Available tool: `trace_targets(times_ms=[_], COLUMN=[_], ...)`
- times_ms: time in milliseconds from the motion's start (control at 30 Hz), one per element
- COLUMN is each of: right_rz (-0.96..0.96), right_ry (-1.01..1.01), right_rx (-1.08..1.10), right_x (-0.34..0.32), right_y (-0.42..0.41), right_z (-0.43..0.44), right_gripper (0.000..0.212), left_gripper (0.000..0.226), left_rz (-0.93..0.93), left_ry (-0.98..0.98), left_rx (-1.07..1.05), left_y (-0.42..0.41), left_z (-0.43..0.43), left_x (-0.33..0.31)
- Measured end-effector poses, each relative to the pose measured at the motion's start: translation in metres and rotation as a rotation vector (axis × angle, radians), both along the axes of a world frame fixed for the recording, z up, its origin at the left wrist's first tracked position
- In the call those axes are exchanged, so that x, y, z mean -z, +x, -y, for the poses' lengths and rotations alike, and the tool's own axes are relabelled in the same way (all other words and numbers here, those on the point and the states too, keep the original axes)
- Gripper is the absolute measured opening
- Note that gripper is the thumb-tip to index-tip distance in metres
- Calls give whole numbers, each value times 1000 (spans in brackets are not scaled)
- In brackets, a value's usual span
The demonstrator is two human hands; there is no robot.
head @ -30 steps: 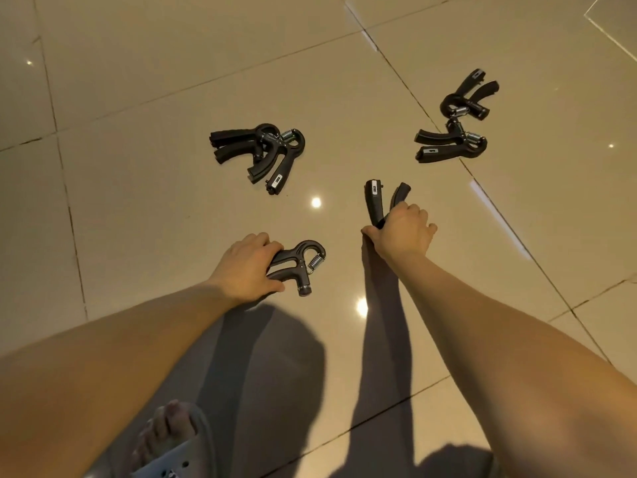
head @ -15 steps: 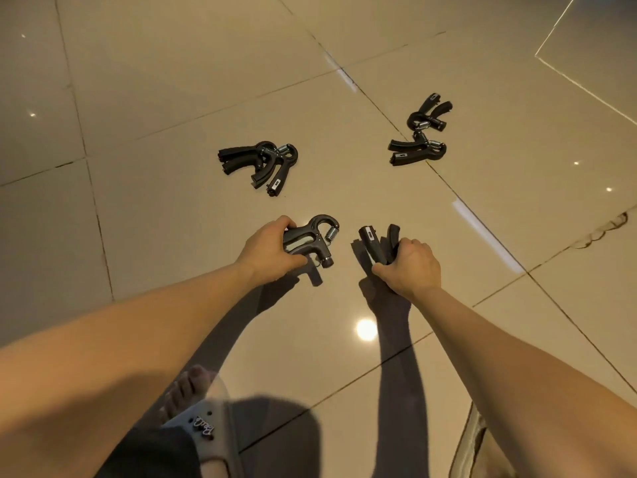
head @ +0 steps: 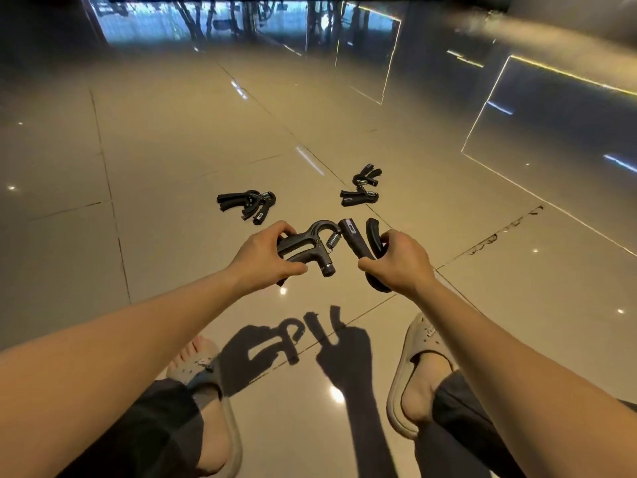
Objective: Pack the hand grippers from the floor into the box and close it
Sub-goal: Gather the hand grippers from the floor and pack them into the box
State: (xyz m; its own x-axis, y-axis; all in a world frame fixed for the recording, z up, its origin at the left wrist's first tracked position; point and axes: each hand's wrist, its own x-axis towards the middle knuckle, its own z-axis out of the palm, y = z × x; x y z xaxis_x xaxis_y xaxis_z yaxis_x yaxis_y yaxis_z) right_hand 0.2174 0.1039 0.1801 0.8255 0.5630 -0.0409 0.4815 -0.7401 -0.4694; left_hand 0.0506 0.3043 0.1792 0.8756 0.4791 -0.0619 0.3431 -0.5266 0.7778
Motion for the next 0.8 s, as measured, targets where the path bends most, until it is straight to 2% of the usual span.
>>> trace_targets(times_ms=[167,433,600,800], right_rz=[70,187,254,298], right_ry=[94,195,190,99], right_rx=[-3,-8,4,34], right_x=[-62,-140,-175,-189], right_y=[-56,-155,-215,-276], right_z=[66,167,228,304], right_gripper=[55,56,54,55], left_gripper=[59,56,59,60], left_rz=[92,218,275,316], left_ry=[114,235,282,301], left_rx=[48,51,63,125], left_y=[-46,-131,-182,-238], left_z=[65,162,218,283], left_x=[-67,-159,-186,-191])
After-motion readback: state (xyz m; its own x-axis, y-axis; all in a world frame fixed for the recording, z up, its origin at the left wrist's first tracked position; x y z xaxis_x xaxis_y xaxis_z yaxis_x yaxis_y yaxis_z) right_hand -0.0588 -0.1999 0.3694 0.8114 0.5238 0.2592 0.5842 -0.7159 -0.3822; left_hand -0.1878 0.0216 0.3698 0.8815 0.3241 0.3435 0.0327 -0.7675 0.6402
